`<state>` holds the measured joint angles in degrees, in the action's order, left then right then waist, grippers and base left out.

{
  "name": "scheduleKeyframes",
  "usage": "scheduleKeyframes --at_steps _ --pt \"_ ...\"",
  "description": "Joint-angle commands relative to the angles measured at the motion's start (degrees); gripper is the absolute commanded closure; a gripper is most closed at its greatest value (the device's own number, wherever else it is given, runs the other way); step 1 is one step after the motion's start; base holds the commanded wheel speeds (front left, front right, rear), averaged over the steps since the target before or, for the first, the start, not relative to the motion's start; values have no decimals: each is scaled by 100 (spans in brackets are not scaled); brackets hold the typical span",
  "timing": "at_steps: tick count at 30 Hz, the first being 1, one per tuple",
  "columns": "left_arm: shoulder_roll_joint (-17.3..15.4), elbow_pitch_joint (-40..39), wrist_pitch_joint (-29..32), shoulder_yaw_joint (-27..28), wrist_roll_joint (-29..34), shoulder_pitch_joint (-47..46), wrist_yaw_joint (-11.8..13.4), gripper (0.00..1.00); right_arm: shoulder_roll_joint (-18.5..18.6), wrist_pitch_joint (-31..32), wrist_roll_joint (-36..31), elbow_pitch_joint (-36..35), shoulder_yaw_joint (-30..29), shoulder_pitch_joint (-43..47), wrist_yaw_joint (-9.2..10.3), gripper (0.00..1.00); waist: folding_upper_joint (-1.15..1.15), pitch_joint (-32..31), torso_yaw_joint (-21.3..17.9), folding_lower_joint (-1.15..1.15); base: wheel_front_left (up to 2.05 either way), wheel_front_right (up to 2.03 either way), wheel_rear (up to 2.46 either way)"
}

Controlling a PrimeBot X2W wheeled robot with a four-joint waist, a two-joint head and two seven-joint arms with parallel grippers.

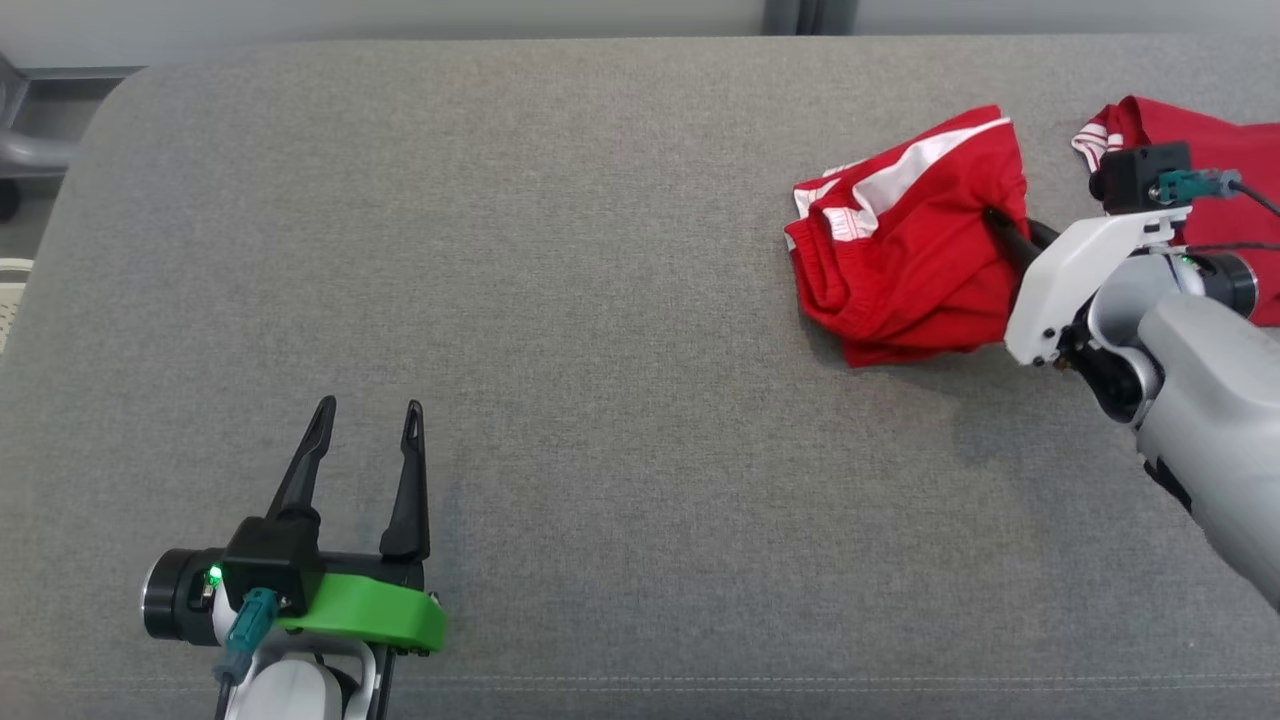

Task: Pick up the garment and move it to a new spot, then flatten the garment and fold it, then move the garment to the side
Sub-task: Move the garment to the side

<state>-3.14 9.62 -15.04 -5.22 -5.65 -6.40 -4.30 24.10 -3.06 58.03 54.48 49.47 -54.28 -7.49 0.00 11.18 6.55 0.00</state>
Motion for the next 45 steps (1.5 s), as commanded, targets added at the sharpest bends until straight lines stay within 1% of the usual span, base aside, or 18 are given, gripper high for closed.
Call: scheduleKeyframes --at_steps 1,14,18,21,27,35,40,45 --pt "-63 -11 -13 31 59 -89 -28 0 93 34 -70 -20 40 -121 0 100 0 219 -204 0 0 0 0" --pt "-298 -194 -13 185 174 -266 -84 0 956 394 -162 -132 342 -941 0 100 0 664 -543 0 0 0 0" --pt "-371 -292 -13 235 194 -275 -76 0 1174 438 -147 -163 356 -1208 1 100 0 808 -650 0 0 0 0" --pt "-442 -328 -13 267 216 -305 -80 0 1273 505 -138 -165 372 -1389 0 100 0 932 -733 0 0 0 0" --pt "-522 -461 -13 281 244 -355 -74 0 1567 665 -109 -175 412 -1702 1 100 0 1155 -798 0 0 0 0" --pt "-639 -509 -13 347 219 -354 -73 0 1832 789 -65 -89 460 -1899 1 100 0 1249 -857 0 0 0 0" --pt "-698 -585 -13 381 212 -368 -55 0 1918 816 -66 45 503 -2021 1 100 0 1322 -861 0 0 0 0" --pt "-744 -646 -13 375 214 -383 -40 0 1945 784 -225 266 604 -2150 2 100 0 1436 -821 0 0 0 0"
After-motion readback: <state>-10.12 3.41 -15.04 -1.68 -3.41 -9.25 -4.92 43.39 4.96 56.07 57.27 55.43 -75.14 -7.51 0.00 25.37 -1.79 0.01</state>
